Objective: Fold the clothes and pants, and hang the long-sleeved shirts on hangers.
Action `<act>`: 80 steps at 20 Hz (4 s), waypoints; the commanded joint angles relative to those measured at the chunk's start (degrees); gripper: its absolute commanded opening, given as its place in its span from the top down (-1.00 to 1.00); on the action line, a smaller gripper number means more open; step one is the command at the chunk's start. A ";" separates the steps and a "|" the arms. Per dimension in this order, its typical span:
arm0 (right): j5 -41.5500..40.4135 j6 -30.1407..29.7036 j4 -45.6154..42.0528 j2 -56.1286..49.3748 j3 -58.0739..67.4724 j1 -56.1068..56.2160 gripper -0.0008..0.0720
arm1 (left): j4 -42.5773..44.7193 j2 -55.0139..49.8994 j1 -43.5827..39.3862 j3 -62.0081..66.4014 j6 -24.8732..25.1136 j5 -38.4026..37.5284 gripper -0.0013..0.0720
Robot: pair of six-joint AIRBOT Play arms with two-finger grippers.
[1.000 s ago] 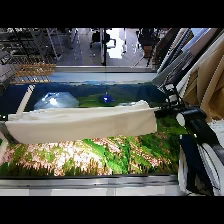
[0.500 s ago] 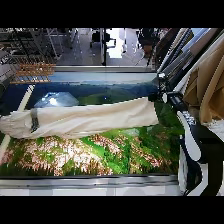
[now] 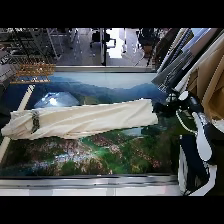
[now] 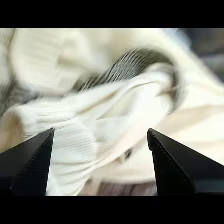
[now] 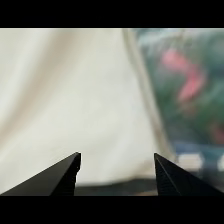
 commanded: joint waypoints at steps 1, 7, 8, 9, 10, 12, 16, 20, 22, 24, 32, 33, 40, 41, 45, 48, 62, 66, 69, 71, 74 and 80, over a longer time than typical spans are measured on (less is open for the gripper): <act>4.92 -2.34 12.15 3.89 -11.08 -1.81 -0.44 | 13.00 0.50 0.74 0.02 -4.90 -11.19 -0.77; 0.37 -2.32 15.52 5.73 -22.45 -1.75 -0.44 | 9.29 7.43 1.38 0.07 -3.48 3.34 -0.77; -2.27 -2.43 17.75 5.73 -23.93 -1.75 -0.45 | 6.01 9.16 1.40 0.07 -1.18 4.79 -0.77; -4.87 -3.52 20.15 5.73 -25.22 -1.55 -0.45 | 3.21 10.47 1.38 0.07 0.87 4.90 -0.77; -6.45 -4.48 21.55 5.73 -25.81 -1.31 -0.45 | 1.49 11.58 1.31 0.04 2.03 4.20 -0.77; -7.15 -6.93 22.86 5.73 -25.92 -0.87 -0.45 | 2.21 12.28 0.96 0.04 1.99 -0.17 -0.78; -6.27 -9.88 22.73 5.77 -25.92 -0.87 -0.45 | 7.32 11.58 0.96 0.02 3.80 -13.16 -0.95; -6.23 -11.78 22.84 5.84 -25.92 -0.85 -0.44 | 16.13 11.58 0.09 -0.09 4.33 -16.48 -0.92; -4.44 -14.05 22.80 6.34 -25.92 -0.70 -0.39 | 17.20 11.58 -0.20 -1.86 5.14 -15.72 -0.81; -2.47 -16.24 22.51 8.11 -25.92 -0.37 -0.30 | 18.45 11.58 -0.83 -5.62 6.75 -14.16 -0.78; -3.72 -18.18 17.73 17.16 -25.92 1.62 -0.30 | 14.78 11.32 -3.13 -12.48 9.75 1.51 0.48; -3.74 -18.12 17.77 17.25 -25.92 1.62 -0.30 | 13.92 11.19 -3.45 -12.48 10.21 1.49 0.86; -3.21 -16.68 17.75 17.42 -25.92 1.62 -0.17 | 4.59 11.28 -3.21 -12.41 11.32 -0.48 0.47; -3.21 -16.65 17.79 17.62 -25.92 1.62 -0.17 | 4.76 11.28 -3.19 -12.41 10.40 -1.88 -0.31; -2.82 -16.65 17.29 19.17 -25.92 1.62 -0.17 | 6.27 13.51 -2.54 -11.58 10.54 -3.85 -0.51; -2.82 -16.68 16.52 20.11 -25.92 1.62 -0.17 | 10.08 17.31 -0.98 -11.63 10.51 -0.35 -0.51; -2.78 -16.63 16.59 20.35 -25.92 1.62 -0.13 | 3.58 6.47 -0.63 -11.65 14.16 -5.55 0.92; -2.80 -15.58 16.52 20.48 -25.92 1.62 0.02 | -11.32 7.96 1.03 -11.58 14.84 -4.22 0.93; -2.95 -15.10 16.52 20.57 -25.92 1.62 0.02 | -35.43 8.33 3.13 -11.61 16.55 9.99 0.93; -3.63 -13.62 16.55 20.57 -25.92 1.64 0.02 | -37.27 7.17 1.62 -11.63 17.00 21.00 0.93; -4.37 -12.07 16.76 20.57 -25.92 1.79 0.02 | -35.47 1.27 -3.15 -11.63 17.00 27.45 0.91; -1.42 -10.95 14.01 20.59 -25.94 1.79 -0.05 | -37.59 -1.73 -2.58 -11.63 16.20 24.87 -0.80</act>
